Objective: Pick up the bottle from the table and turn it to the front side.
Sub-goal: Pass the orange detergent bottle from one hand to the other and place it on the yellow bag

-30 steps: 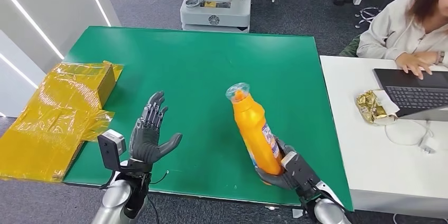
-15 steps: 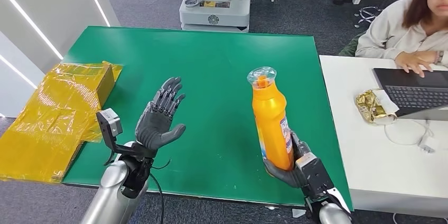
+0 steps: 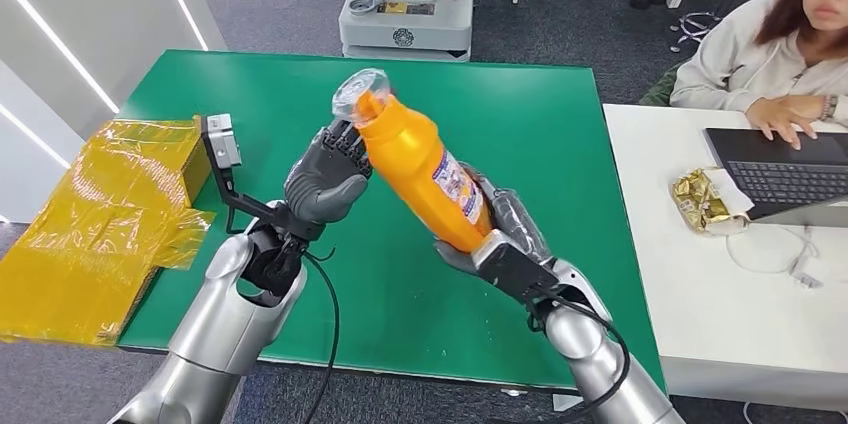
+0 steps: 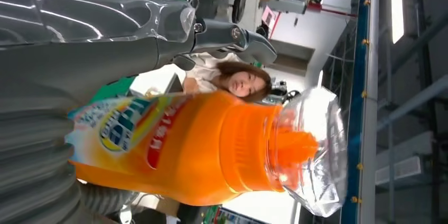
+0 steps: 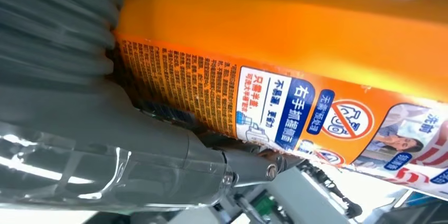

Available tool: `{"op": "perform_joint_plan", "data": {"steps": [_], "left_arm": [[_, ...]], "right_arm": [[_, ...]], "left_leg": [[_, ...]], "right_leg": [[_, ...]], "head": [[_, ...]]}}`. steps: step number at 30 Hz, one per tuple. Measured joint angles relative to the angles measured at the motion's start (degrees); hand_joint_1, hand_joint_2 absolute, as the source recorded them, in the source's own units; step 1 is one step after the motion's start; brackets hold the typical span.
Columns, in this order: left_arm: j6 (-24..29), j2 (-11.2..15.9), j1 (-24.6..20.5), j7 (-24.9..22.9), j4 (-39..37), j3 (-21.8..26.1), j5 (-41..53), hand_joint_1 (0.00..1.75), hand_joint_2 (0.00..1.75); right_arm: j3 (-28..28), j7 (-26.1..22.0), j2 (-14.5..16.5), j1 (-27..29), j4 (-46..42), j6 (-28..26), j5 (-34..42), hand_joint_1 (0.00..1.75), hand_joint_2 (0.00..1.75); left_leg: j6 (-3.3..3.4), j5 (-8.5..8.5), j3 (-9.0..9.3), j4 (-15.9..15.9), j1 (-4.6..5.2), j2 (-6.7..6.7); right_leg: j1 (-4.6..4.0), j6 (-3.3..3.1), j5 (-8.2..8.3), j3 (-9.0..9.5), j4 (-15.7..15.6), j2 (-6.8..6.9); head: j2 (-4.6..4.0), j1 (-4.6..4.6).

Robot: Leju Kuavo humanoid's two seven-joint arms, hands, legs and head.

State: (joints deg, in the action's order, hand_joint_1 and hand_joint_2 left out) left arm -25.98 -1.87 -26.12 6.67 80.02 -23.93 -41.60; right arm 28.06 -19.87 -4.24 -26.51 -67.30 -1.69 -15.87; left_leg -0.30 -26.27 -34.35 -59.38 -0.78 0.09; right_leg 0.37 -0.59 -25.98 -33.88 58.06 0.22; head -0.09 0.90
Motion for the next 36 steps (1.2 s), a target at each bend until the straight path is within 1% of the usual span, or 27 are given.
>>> {"op": "perform_joint_plan", "data": {"steps": [4, 8, 24, 30, 31, 34, 36], "left_arm": [[-0.5, 0.1, -0.8, -0.2, -0.7, -1.2, 0.2, 0.0, 1.75], [-0.5, 0.1, -1.4, -0.1, -0.8, -1.8, 0.2, 0.0, 1.75], [0.1, 0.6, -2.7, 0.8, -1.6, -1.8, 1.7, 0.0, 1.75], [1.2, 1.3, -3.1, 2.2, -1.8, -1.8, 4.6, 0.0, 1.75], [1.3, 1.4, -3.2, 2.3, -1.8, -1.8, 4.8, 0.41, 1.75], [1.4, 1.8, -3.3, 2.4, -1.8, -1.8, 5.2, 1.71, 1.75], [1.4, 2.0, -3.2, 2.5, -1.8, -1.8, 5.2, 1.75, 1.75]], "right_arm": [[1.3, 0.4, 0.2, -1.8, 0.8, -0.6, 0.2, 1.75, 1.75], [2.4, 1.7, 0.2, -2.5, 1.0, -0.7, -0.7, 1.75, 1.75], [3.6, 3.1, 0.2, -3.1, 1.0, -0.7, -0.6, 1.75, 1.75], [3.6, 5.3, -0.4, -3.1, 1.1, 0.2, -0.9, 1.75, 1.75], [3.6, 5.6, -0.6, -3.0, 1.2, 0.4, -0.9, 1.75, 1.75], [3.6, 5.9, -0.9, -3.0, 1.4, 0.4, -0.9, 1.74, 1.75], [3.6, 5.9, -1.0, -3.0, 1.4, 0.4, -0.9, 1.73, 1.75]], "left_leg": [[0.0, 0.0, -0.05, 0.0, 0.01, -0.02], [0.0, -0.01, -0.08, 0.0, 0.01, -0.02], [0.0, 0.0, -0.08, 0.0, 0.01, -0.02], [0.0, 0.0, -0.08, 0.0, 0.01, -0.02], [0.0, 0.0, -0.08, 0.0, 0.01, -0.02], [0.0, 0.0, -0.08, 0.0, 0.01, -0.02], [0.0, 0.0, -0.08, 0.0, 0.01, -0.02]], "right_leg": [[0.0, 0.0, 0.0, -0.02, 0.0, 0.02], [0.01, 0.01, 0.0, -0.04, 0.0, 0.02], [0.0, 0.0, 0.0, -0.06, 0.0, 0.03], [0.01, 0.01, 0.0, -0.06, 0.0, 0.03], [0.01, 0.01, 0.0, -0.06, 0.0, 0.02], [0.01, 0.0, 0.0, -0.06, 0.0, 0.01], [0.01, 0.0, 0.0, -0.06, 0.0, 0.01]], "head": [[0.0, -0.01], [0.0, -0.02], [0.0, 0.0], [0.0, 0.0], [0.0, -0.01], [0.0, -0.02], [0.0, -0.01]]}}
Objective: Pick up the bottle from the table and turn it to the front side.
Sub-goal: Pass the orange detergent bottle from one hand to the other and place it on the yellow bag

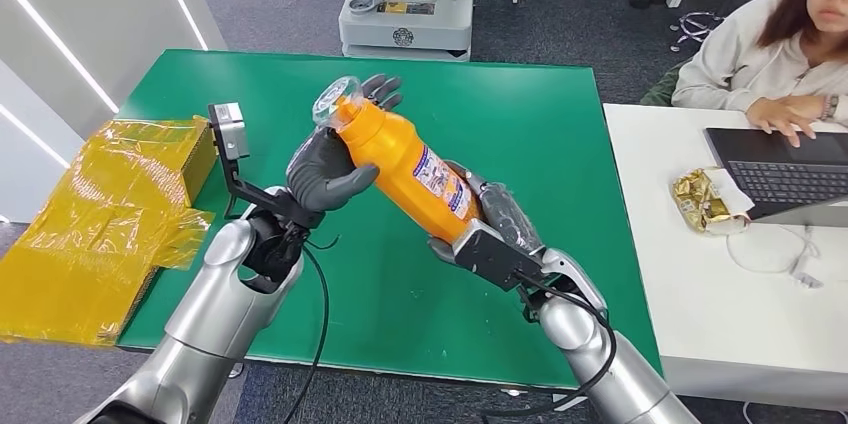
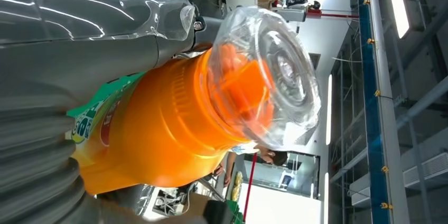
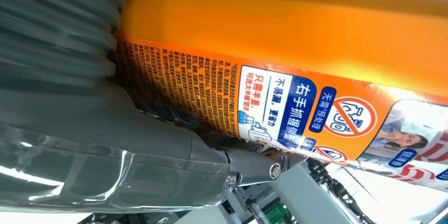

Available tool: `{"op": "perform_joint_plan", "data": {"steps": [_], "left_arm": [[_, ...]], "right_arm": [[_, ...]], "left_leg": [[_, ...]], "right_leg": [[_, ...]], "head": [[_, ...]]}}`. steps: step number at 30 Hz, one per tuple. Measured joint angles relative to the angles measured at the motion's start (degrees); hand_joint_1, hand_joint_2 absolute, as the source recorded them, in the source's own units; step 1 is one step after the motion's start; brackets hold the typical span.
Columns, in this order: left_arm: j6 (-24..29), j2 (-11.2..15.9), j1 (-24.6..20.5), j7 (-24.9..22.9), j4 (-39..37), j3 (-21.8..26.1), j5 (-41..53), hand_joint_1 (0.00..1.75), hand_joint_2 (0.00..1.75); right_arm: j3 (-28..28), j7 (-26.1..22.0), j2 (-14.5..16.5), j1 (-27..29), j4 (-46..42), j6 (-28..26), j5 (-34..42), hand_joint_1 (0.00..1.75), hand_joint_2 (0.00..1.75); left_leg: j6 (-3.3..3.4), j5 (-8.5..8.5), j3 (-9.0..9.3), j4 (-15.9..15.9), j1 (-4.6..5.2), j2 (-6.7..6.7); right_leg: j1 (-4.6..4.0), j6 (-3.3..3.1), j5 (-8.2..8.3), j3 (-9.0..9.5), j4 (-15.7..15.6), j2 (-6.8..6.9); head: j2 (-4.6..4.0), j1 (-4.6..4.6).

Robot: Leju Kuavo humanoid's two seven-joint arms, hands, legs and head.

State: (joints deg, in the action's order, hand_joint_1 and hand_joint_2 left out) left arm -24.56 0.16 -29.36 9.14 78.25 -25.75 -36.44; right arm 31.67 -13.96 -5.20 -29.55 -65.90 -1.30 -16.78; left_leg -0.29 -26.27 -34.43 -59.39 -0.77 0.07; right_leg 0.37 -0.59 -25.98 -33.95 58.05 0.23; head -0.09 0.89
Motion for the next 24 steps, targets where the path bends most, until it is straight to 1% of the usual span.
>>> {"op": "perform_joint_plan", "data": {"steps": [3, 14, 19, 22, 23, 24], "left_arm": [[0.1, 0.2, 0.3, 0.2, 0.0, 0.0, -0.6, 1.75, 1.75], [0.3, 0.6, 2.0, -0.8, 0.0, 0.0, -3.9, 1.75, 1.75], [0.2, 0.4, 2.6, -0.9, 0.0, -0.2, -4.7, 1.75, 1.75], [0.2, 0.3, 3.2, -0.9, 0.0, -0.3, -5.0, 1.75, 1.75], [0.2, 0.3, 3.3, -0.9, 0.0, -0.4, -5.0, 1.75, 1.75], [0.2, 0.3, 3.4, -0.9, 0.0, -0.4, -5.0, 1.75, 1.75]], "right_arm": [[0.0, 0.1, -0.2, 0.0, 0.0, 0.0, 0.2, 1.69, 1.75], [0.8, 0.0, -1.0, 0.5, 0.8, -0.1, 0.9, 1.72, 1.75], [0.9, 0.0, -1.4, 1.1, 0.9, -0.1, 1.2, 1.66, 1.75], [0.9, 0.0, -1.6, 1.6, 0.9, -0.1, 1.3, 1.66, 1.75], [0.9, 0.0, -1.7, 1.7, 0.9, -0.1, 1.3, 1.58, 1.75], [0.9, -0.1, -1.7, 1.8, 0.9, -0.2, 1.3, 1.2, 1.75]], "left_leg": [[0.0, 0.0, 0.0, 0.0, 0.0, 0.0], [0.0, 0.0, -0.01, 0.0, 0.0, 0.0], [0.0, 0.0, -0.01, 0.0, 0.0, 0.0], [0.0, 0.0, -0.01, 0.0, 0.0, 0.0], [0.0, 0.0, -0.01, 0.0, 0.0, 0.0], [0.0, 0.0, -0.01, 0.0, 0.0, -0.01]], "right_leg": [[0.0, 0.0, 0.0, 0.0, 0.0, 0.0], [0.0, 0.0, 0.0, 0.0, 0.0, 0.01], [0.0, 0.0, 0.0, 0.0, 0.0, 0.01], [0.0, 0.0, 0.0, -0.01, 0.0, 0.01], [0.0, 0.0, 0.0, -0.01, 0.0, 0.01], [0.0, 0.0, 0.0, -0.01, 0.0, 0.01]], "head": [[0.0, 0.01], [0.0, 0.0], [0.0, 0.01], [0.0, 0.01], [0.0, 0.01], [0.0, 0.01]]}}
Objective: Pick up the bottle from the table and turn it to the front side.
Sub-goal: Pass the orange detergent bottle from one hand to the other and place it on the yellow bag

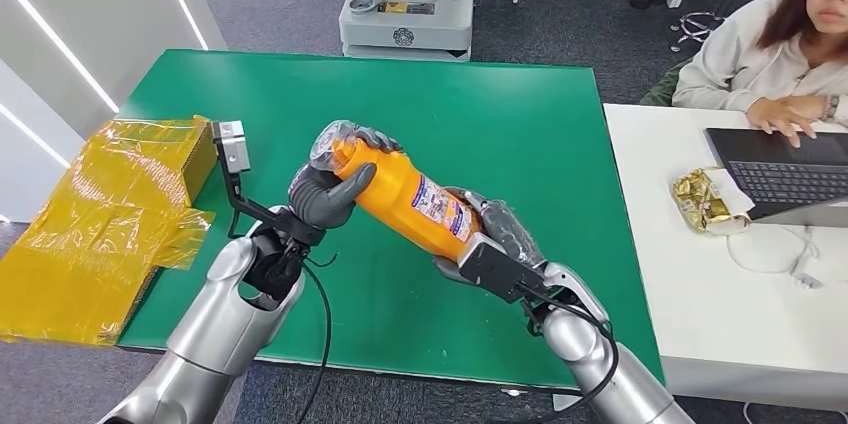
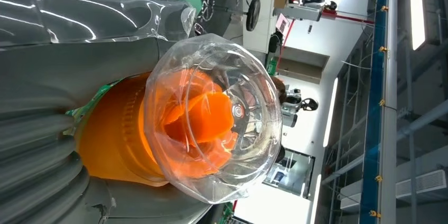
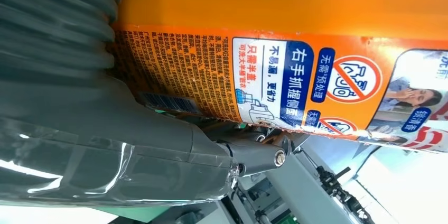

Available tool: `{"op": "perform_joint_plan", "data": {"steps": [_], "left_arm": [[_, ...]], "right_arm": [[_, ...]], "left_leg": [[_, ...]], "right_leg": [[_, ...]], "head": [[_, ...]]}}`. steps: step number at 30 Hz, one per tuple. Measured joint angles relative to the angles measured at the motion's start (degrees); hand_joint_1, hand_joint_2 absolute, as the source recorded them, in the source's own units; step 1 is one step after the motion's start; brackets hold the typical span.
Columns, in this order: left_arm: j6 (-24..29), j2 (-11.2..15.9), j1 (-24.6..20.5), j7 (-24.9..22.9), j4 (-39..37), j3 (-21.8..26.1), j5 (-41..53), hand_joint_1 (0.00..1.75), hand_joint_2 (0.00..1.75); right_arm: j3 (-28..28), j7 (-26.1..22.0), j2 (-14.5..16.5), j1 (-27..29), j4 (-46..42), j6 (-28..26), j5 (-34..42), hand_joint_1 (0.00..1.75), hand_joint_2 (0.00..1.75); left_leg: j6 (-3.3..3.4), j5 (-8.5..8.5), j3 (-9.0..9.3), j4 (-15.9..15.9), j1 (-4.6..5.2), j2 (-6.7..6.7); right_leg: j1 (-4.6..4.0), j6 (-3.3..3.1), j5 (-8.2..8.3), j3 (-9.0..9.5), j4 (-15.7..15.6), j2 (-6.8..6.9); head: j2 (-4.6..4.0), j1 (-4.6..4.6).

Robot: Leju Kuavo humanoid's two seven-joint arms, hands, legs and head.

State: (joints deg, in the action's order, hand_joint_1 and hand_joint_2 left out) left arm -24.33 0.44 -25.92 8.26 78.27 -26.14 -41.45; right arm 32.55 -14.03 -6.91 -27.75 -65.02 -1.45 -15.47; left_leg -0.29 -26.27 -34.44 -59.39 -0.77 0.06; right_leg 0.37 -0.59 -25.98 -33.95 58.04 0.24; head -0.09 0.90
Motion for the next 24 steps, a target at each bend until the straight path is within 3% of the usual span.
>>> {"op": "perform_joint_plan", "data": {"steps": [3, 7, 13, 24], "left_arm": [[0.0, -0.1, 0.2, 0.0, 0.0, 0.0, 0.0, 1.75, 1.75], [2.7, -0.1, 0.4, 1.4, 0.1, -0.1, 5.0, 1.75, 1.75], [13.3, 0.6, -0.8, 7.3, 0.3, 0.3, 27.7, 1.75, 1.75], [29.3, 3.5, -2.8, 10.0, 0.2, 4.3, 61.0, 1.75, 1.75]], "right_arm": [[0.0, 0.0, -0.1, 0.1, 0.0, 0.0, 0.1, 0.03, 1.75], [-0.3, -0.5, -0.3, 0.5, -0.4, -0.8, 0.7, 0.0, 1.75], [-2.5, -1.6, -1.8, 3.9, -3.6, -1.0, 3.3, 0.0, 1.75], [-8.2, -4.0, -6.9, 16.9, -17.7, -2.5, 3.6, 0.0, 1.75]], "left_leg": [[0.0, 0.0, 0.0, 0.0, 0.0, 0.0], [0.0, 0.0, 0.01, 0.0, 0.0, 0.0], [0.0, 0.0, -0.01, 0.0, 0.0, -0.02], [0.02, -0.02, -0.04, 0.0, 0.0, -0.02]], "right_leg": [[0.0, 0.0, 0.0, 0.0, 0.0, 0.0], [0.0, 0.0, 0.0, 0.0, 0.0, 0.0], [0.0, 0.0, 0.0, 0.0, 0.0, 0.03], [0.0, 0.0, -0.01, -0.04, 0.0, 0.03]], "head": [[0.0, -0.01], [0.0, -0.01], [0.0, 0.0], [0.0, 0.0]]}}
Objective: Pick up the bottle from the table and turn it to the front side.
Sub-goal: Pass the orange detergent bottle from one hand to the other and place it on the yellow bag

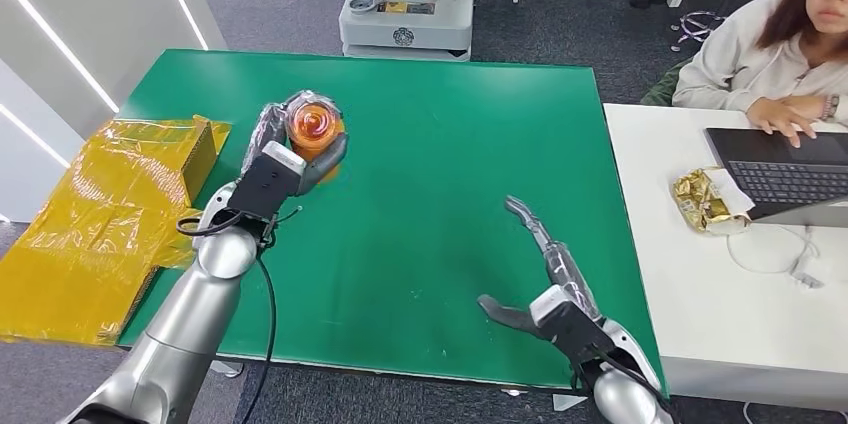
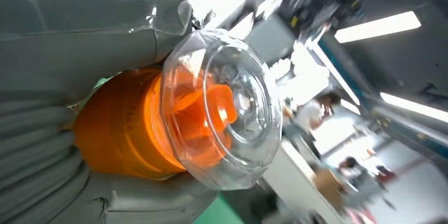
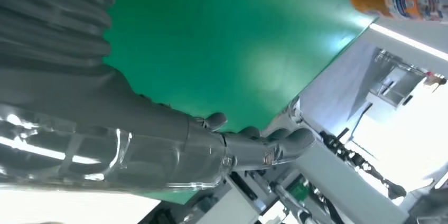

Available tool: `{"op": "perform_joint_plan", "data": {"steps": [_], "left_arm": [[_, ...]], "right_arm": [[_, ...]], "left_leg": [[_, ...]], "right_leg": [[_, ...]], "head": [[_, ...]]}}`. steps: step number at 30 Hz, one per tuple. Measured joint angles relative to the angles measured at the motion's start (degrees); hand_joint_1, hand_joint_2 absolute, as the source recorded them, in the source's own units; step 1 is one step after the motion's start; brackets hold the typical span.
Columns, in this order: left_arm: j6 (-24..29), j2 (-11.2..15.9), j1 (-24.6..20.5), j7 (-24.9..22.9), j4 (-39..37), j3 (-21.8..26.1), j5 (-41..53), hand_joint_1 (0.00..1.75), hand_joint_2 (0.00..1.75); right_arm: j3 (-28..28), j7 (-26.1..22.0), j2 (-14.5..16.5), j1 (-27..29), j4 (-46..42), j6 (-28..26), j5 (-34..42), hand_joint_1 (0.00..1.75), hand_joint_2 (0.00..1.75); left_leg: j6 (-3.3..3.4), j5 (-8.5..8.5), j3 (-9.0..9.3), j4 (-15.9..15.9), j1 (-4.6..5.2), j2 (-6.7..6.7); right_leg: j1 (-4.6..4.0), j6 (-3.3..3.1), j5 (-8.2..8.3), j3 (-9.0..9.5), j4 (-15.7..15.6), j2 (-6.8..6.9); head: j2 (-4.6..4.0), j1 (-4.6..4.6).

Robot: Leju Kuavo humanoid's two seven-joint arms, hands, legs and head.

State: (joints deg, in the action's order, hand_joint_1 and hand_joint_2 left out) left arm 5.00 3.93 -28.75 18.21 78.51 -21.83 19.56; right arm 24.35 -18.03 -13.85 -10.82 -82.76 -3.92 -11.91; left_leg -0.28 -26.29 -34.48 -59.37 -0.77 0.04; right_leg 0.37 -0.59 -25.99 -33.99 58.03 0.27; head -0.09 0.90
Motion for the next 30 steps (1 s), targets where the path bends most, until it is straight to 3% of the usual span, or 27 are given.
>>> {"op": "perform_joint_plan", "data": {"steps": [7, 14, 21, 30], "left_arm": [[10.0, 1.9, -0.4, -4.8, -0.1, -0.1, 29.4, 1.75, 1.75], [13.3, 3.7, 0.4, -11.5, -0.4, -1.2, 52.2, 1.75, 1.75], [9.6, 4.7, 2.4, -18.4, -1.7, -1.2, 65.2, 1.75, 1.75], [6.4, 6.5, 4.2, -25.4, -6.7, -0.9, 66.8, 1.75, 1.75]], "right_arm": [[-3.7, -0.7, -0.1, 4.9, -9.1, 0.3, -3.5, 0.0, 1.75], [-6.0, -0.7, 0.6, 7.9, -13.9, 2.3, -6.6, 0.0, 1.75], [-8.0, -1.0, 1.3, 10.0, -16.3, 2.4, -7.7, 0.0, 1.75], [-10.0, -1.7, 2.0, 12.9, -18.0, 3.4, -8.9, 0.0, 1.75]], "left_leg": [[0.0, 0.0, 0.01, 0.0, 0.0, 0.02], [0.0, 0.0, 0.0, 0.0, 0.0, 0.02], [0.0, 0.0, 0.0, 0.0, 0.0, 0.03], [0.0, 0.0, -0.02, 0.0, 0.0, 0.11]], "right_leg": [[0.0, 0.0, 0.0, 0.0, 0.0, -0.03], [0.0, 0.0, 0.0, 0.0, 0.0, -0.03], [0.0, 0.0, -0.01, -0.01, 0.0, -0.03], [0.0, 0.01, -0.01, -0.04, 0.0, -0.1]], "head": [[0.0, -0.01], [0.0, -0.01], [0.0, -0.01], [0.0, -0.01]]}}
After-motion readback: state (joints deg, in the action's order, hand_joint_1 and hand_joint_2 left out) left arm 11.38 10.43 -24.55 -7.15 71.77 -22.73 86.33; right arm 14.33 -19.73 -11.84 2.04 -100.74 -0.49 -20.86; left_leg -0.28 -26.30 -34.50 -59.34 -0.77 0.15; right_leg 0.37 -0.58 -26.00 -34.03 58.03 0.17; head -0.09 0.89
